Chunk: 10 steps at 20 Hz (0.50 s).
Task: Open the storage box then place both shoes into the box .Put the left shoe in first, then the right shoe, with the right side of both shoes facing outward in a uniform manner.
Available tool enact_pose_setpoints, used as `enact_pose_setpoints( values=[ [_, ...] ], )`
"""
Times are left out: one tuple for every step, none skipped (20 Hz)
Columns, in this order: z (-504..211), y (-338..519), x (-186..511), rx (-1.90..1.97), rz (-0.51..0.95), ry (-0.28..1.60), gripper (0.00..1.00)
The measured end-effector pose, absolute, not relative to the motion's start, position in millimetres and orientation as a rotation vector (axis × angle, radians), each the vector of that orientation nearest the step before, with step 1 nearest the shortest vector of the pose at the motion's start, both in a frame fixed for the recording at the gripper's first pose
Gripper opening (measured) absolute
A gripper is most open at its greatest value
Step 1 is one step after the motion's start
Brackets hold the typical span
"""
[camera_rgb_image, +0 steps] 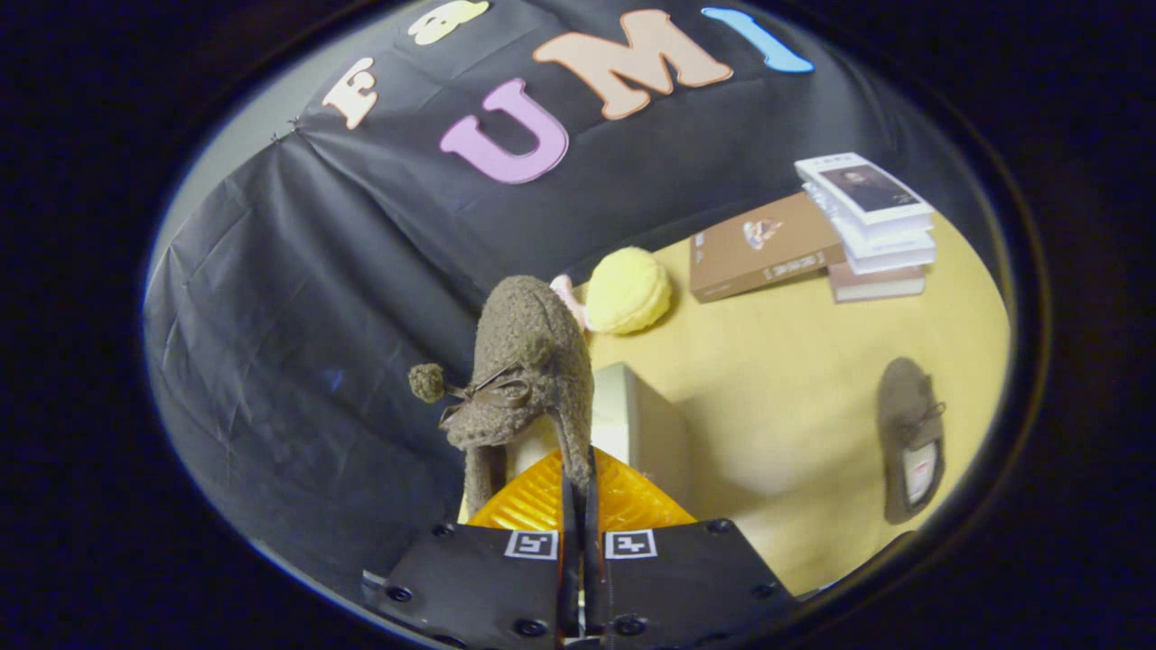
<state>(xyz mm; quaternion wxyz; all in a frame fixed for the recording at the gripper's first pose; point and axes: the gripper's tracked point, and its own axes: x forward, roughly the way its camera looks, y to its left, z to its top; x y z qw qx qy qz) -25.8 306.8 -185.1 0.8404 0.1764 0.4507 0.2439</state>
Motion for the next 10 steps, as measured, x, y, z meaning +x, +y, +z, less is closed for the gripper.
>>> enact_pose_setpoints(
  values=[
    [-194.7, 320.6, -30.5, 0.377, 0.522, 0.981, 0.05],
    [-205.3, 333.5, -36.8, 0.38, 0.529, 1.013, 0.05],
    [-215.8, 345.2, -42.6, 0.384, 0.531, 1.045, 0.05],
    [-225.5, 354.9, -47.3, 0.385, 0.526, 1.076, 0.05],
    [-235.5, 363.0, -50.7, 0.386, 0.516, 1.099, 0.05],
    [-244.0, 368.9, -54.4, 0.381, 0.498, 1.117, 0.05],
    [-253.4, 373.2, -55.1, 0.372, 0.48, 1.128, 0.05],
    [-261.4, 376.7, -57.1, 0.36, 0.461, 1.136, 0.05],
    [-268.7, 378.7, -59.4, 0.351, 0.446, 1.146, 0.05],
    [-273.4, 379.6, -60.1, 0.343, 0.433, 1.148, 0.06]
  ],
)
